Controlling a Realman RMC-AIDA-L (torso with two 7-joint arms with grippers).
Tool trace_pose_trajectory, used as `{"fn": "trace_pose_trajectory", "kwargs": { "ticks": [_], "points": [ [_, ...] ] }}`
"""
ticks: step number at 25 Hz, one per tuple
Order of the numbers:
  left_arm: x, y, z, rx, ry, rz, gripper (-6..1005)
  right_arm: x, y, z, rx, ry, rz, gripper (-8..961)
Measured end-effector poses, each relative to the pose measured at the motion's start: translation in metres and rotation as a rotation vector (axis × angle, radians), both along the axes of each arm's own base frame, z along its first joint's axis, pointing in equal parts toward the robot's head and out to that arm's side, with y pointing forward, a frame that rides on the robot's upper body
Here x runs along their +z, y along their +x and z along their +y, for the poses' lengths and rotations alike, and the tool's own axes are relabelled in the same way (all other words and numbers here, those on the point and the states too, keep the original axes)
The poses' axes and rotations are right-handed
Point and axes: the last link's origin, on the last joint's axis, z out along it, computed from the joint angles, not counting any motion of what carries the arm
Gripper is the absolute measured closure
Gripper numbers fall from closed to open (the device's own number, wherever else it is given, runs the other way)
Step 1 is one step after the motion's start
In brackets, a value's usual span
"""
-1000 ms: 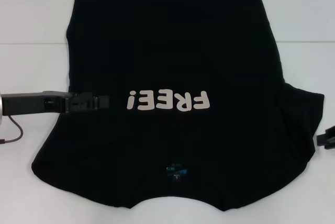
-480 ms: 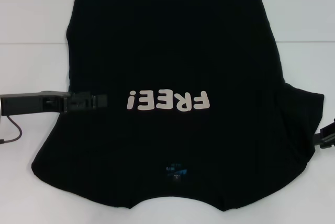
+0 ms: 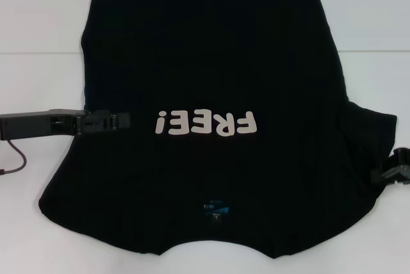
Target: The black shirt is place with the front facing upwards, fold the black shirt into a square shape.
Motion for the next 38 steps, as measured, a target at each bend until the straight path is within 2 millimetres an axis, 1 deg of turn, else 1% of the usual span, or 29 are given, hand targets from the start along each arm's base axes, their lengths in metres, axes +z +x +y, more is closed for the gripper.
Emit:
{"fn": "trace_pose_trajectory", "kwargs": {
  "ticks": [4,10,15,18,21,27,31,38],
  "points": [
    [0.002,-0.002,-0.001,0.007,0.010,-0.009,245,-0.002,0.000,0.001,-0.006,-0.003,-0.022,732],
    [0.003,-0.002,-0.001,0.009,0.019,-0.020,245,-0.002,-0.007,0.005,0.029,0.021,0.022,739],
    [0.003,-0.002,-0.001,0.009,0.020,-0.021,244,-0.001,-0.007,0.005,0.032,0.017,0.018,913],
    [0.003,-0.002,-0.001,0.009,0.023,-0.025,244,0.003,-0.006,0.006,0.031,0.020,0.014,922],
    [0.005,-0.002,-0.002,0.014,0.030,-0.036,245,0.011,-0.004,0.007,0.031,0.045,0.002,932],
    [0.009,-0.003,-0.005,0.019,0.057,-0.085,246,0.042,0.005,0.015,0.026,0.150,-0.033,940],
    [0.012,-0.004,-0.006,0.032,0.081,-0.115,246,0.053,0.007,0.021,0.019,0.186,-0.059,940],
    [0.018,-0.004,-0.008,0.053,0.098,-0.160,249,0.065,0.011,0.026,0.001,0.239,-0.084,938]
  ]
}}
